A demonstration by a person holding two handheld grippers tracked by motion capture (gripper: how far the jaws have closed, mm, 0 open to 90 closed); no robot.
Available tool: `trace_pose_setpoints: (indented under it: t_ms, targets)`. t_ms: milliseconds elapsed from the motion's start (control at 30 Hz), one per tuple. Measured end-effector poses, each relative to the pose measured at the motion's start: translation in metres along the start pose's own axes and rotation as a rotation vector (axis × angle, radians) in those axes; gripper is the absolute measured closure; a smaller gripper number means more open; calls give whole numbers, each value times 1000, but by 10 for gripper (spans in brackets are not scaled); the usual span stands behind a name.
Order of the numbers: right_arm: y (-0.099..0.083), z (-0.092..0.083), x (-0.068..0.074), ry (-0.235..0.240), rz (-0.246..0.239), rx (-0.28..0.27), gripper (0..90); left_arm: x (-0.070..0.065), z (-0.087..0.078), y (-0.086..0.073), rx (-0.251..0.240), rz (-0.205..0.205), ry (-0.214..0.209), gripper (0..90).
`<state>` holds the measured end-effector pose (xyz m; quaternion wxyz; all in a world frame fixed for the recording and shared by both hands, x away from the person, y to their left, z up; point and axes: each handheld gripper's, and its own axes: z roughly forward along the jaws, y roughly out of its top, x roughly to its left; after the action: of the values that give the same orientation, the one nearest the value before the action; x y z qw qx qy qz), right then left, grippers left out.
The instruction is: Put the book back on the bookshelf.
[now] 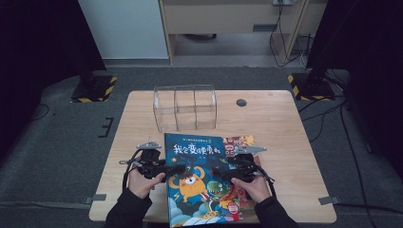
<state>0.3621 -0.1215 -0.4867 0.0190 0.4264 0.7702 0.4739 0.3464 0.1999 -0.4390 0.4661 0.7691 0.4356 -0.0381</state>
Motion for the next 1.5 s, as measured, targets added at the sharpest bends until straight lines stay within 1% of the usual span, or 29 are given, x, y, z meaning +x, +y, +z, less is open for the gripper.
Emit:
trace_pose_setpoints:
  t_ms: [133, 200, 433, 600, 667, 700, 867, 933, 1167, 1333, 1500]
  targets:
    - [0, -1, -2, 14, 10, -4, 95, -4, -3, 2, -17, 37, -5, 473]
    - [0, -1, -2, 15, 11, -8, 96, -5, -6, 3, -17, 46, -6, 475]
    - [0, -1, -2, 13, 4, -8, 113, -5, -9, 3, -17, 47, -19, 489]
    - [0, -2, -4, 21, 17, -18, 125, -9, -12, 4, -37, 91, -31, 501]
    - [0, -2, -5, 25, 20, -21, 128, -10, -14, 4, -40, 99, -34, 505]
    - [0, -2, -5, 27, 21, -21, 128, -10, -14, 4, -39, 99, -35, 506]
    - [0, -2, -4, 28, 13, -20, 153, -7, -13, 3, -29, 76, -39, 507]
    - [0, -2, -3, 30, 9, -18, 154, -7, -14, 3, -34, 90, -42, 507]
    - [0, -4, -4, 57, 32, -39, 152, -13, -20, 5, -49, 162, -51, 512]
    - [1, -5, -5, 66, 37, -55, 152, -14, -21, 5, -53, 178, -54, 514]
    - [1, -7, -6, 90, 53, -77, 147, -18, -23, 6, -67, 216, -66, 522]
